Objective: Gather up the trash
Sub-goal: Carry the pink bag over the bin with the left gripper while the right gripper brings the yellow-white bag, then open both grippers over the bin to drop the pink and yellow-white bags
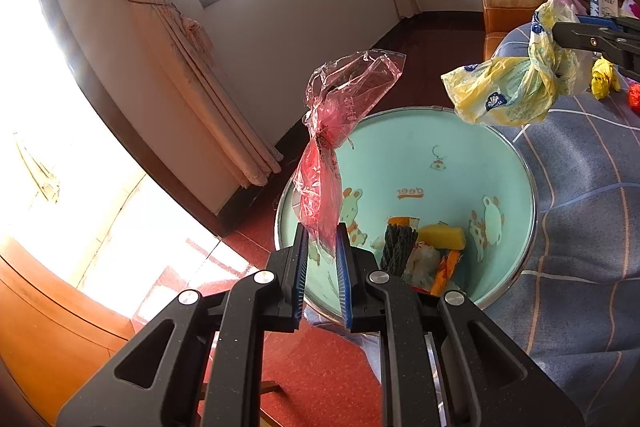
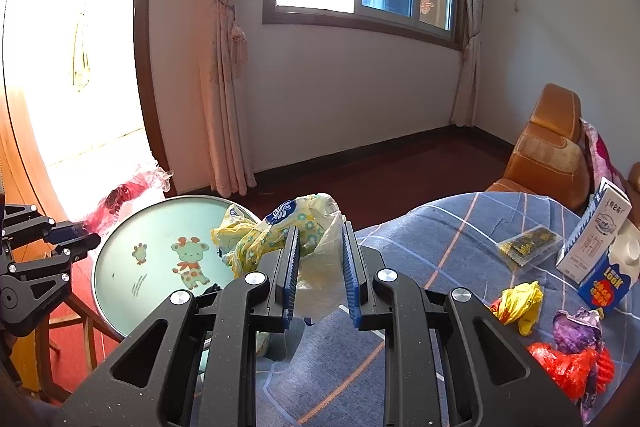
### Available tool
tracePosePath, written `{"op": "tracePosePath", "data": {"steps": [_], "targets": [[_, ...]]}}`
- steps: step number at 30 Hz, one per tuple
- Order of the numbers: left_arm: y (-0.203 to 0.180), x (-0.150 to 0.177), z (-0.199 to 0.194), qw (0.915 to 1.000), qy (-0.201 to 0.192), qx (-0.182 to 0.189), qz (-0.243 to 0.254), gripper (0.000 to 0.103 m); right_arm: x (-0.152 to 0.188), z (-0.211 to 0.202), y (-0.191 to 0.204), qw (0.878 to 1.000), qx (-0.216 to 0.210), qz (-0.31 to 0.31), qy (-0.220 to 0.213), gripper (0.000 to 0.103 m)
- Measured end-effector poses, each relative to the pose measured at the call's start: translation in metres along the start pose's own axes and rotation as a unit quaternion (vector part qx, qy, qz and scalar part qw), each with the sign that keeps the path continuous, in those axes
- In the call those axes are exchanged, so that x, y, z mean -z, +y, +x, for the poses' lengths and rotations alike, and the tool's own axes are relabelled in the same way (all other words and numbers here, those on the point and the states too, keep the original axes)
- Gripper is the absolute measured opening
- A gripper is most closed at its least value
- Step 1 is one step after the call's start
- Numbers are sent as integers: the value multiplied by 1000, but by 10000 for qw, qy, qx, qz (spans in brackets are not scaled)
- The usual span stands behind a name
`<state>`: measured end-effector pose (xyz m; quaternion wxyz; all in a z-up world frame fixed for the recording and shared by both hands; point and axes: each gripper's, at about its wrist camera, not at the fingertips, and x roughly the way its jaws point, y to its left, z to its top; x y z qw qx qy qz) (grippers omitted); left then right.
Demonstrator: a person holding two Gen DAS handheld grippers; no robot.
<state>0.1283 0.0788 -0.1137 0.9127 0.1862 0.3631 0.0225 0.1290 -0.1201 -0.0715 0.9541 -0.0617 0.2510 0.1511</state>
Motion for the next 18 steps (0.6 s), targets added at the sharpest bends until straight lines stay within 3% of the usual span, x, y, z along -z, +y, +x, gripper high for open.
{"op": "tracePosePath", "data": {"steps": [18], "targets": [[2,3,3,10000,50,31,64,14,-2,11,17,9998,-142,-142,63,21]]}}
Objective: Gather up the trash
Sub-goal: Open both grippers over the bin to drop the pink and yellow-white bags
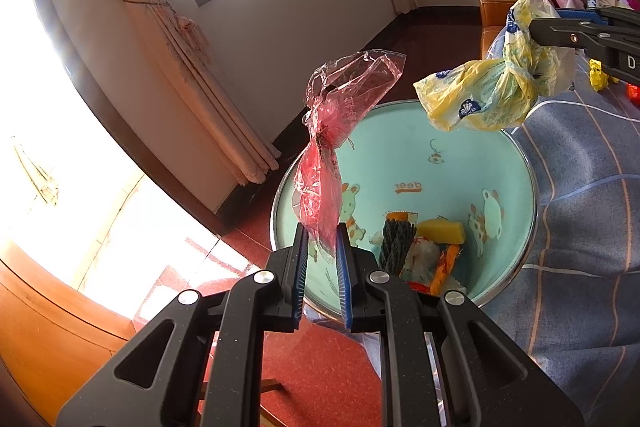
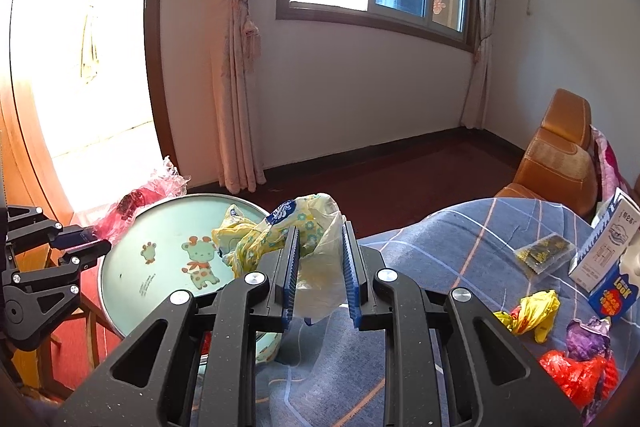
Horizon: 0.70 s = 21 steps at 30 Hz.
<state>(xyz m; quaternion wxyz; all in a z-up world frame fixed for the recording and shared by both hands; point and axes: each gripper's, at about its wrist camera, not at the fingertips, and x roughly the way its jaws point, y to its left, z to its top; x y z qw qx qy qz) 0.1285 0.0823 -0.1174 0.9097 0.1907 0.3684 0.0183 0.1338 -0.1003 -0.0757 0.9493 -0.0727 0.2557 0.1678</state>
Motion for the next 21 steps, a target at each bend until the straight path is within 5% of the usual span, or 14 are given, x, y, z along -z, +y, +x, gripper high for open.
{"op": "tracePosePath", "data": {"steps": [15,19,21], "targets": [[2,1,-1,10000,-16,98,-15,15,0,4,7,10000,-53,-56,58,21],[0,1,-5,9998,-111,141,-56,33,0,7,9,9998,-163,-44,110,25],[-2,0,-7,9998,-151,155,-33,40,0,8,11,9997,-218,-56,106,42]]}}
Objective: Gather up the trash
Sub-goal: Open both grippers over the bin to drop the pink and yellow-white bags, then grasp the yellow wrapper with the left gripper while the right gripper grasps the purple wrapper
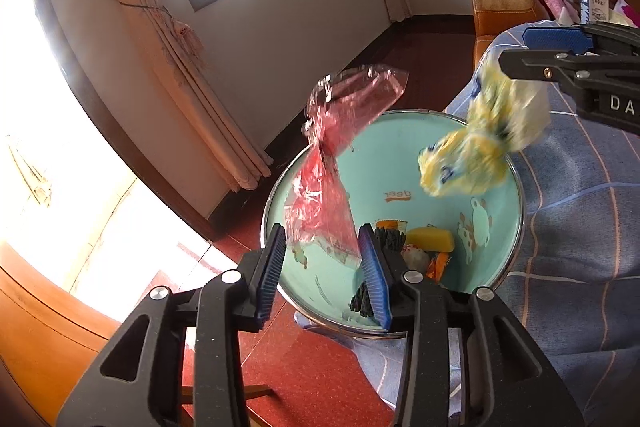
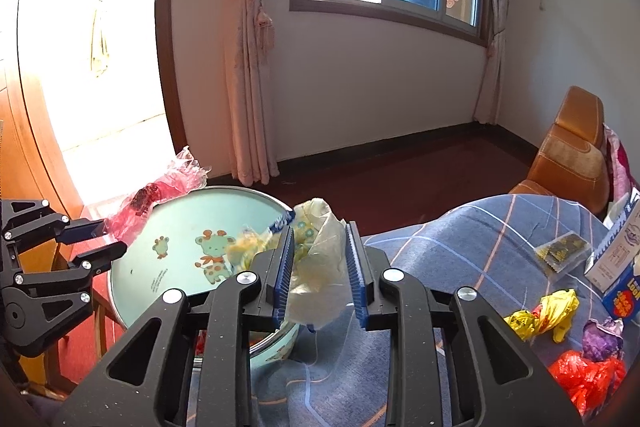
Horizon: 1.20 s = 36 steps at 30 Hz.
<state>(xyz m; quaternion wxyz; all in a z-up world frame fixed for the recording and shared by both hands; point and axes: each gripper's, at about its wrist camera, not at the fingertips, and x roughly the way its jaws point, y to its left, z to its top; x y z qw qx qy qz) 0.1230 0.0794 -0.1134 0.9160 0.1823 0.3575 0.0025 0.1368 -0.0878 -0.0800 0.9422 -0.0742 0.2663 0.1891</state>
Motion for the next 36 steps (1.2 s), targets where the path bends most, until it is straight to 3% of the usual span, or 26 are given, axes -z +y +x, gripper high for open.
{"op": "tracePosePath", "data": {"steps": [1,3,5,20,25,29,36], "targets": [[0,0,0,10000,5,10,-2,41,0,0,1,10000,-5,-3,-16,50],[0,0,-1,10000,-19,-43,-29,58,2,1,1,10000,-48,21,35,51],[0,0,-1,9999,-44,-80,-50,64,4,2,2,10000,-11,-8,59,52],[-5,0,1,9998,-10,83,-187,64,18,-12,-21,9992,314,195,115,63],[-20,0,-1,9991,7,334,-252,64,39,-44,-53,9951,801,538,229,63],[-53,-6,-2,9983,14,587,-38,64,71,-88,-107,9841,1307,1173,278,63],[-128,-38,-18,9925,-270,1096,478,64,130,-160,-197,9504,2240,2140,282,63]]}}
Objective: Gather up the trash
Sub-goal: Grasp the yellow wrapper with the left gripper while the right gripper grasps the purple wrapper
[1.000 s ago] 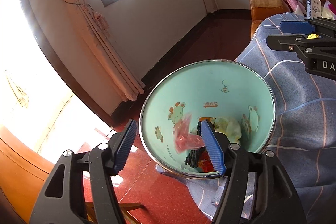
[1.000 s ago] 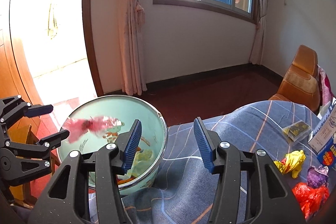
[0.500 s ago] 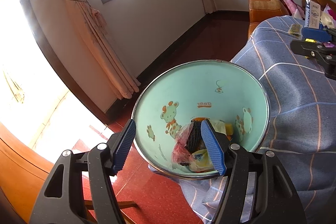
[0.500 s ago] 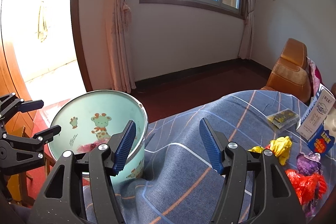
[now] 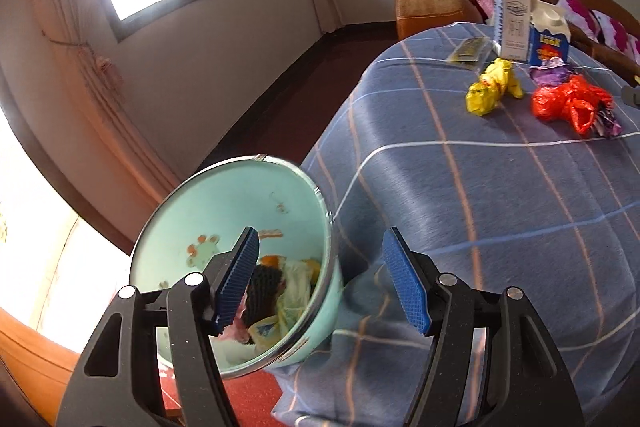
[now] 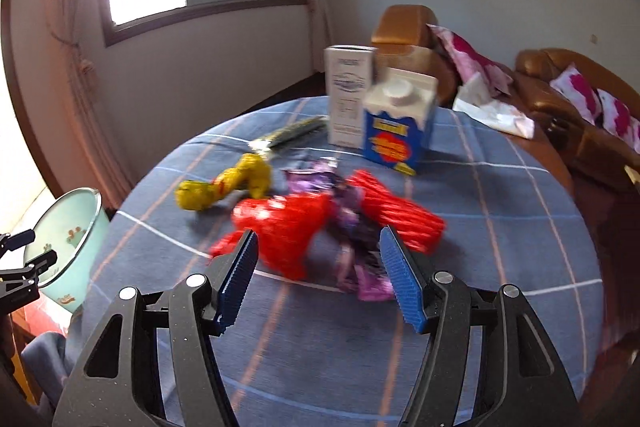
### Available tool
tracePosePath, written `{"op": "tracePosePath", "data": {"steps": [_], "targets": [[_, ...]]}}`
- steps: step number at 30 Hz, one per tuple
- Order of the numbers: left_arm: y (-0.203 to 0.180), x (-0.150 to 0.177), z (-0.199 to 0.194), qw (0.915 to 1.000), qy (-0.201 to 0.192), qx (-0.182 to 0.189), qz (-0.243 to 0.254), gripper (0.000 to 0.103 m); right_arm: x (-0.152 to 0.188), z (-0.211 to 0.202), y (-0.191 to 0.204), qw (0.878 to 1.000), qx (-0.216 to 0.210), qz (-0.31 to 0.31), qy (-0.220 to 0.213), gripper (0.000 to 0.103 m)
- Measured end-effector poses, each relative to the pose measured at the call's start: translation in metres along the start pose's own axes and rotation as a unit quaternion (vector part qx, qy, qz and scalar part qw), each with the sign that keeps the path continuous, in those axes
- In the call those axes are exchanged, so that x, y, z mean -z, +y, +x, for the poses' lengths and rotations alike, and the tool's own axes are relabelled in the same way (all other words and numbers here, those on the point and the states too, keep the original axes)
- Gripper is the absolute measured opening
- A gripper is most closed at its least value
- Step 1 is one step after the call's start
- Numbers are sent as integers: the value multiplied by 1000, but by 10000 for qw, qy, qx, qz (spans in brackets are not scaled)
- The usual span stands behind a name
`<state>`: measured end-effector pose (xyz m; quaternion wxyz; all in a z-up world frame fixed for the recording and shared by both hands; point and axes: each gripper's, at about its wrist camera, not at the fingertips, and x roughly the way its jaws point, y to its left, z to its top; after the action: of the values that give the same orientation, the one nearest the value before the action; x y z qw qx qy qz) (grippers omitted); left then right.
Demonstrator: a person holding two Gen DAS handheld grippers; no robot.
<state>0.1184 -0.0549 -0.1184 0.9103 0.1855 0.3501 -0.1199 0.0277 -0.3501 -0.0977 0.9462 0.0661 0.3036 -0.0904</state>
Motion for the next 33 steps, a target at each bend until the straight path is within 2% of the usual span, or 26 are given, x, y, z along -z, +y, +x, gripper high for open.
{"op": "tracePosePath", "data": {"steps": [5,11,15,17,19,20,23,28,33], "targets": [[-45,-36,8,9993,-144,208,274,64,12,-2,-59,9977,380,562,62,63],[-93,-79,32,9976,-164,481,460,64,18,-11,-97,9931,592,1012,-11,66],[-111,-99,57,9973,-88,560,476,64,19,-10,-120,9888,571,1380,17,67],[-116,-106,68,9969,-4,654,447,64,18,-10,-125,9881,637,1400,-5,69],[-122,-109,81,9959,166,765,447,54,17,-8,-128,9875,617,1452,18,69],[-123,-108,84,9949,229,867,456,40,16,-6,-129,9870,580,1497,33,69],[-127,-105,87,9920,305,1114,505,29,12,-3,-126,9874,470,1510,46,70],[-126,-100,81,9915,208,1096,664,25,6,7,-112,9890,220,1453,140,70],[-109,-91,53,9923,-40,1038,675,25,5,18,-91,9898,-39,1385,318,70]]}}
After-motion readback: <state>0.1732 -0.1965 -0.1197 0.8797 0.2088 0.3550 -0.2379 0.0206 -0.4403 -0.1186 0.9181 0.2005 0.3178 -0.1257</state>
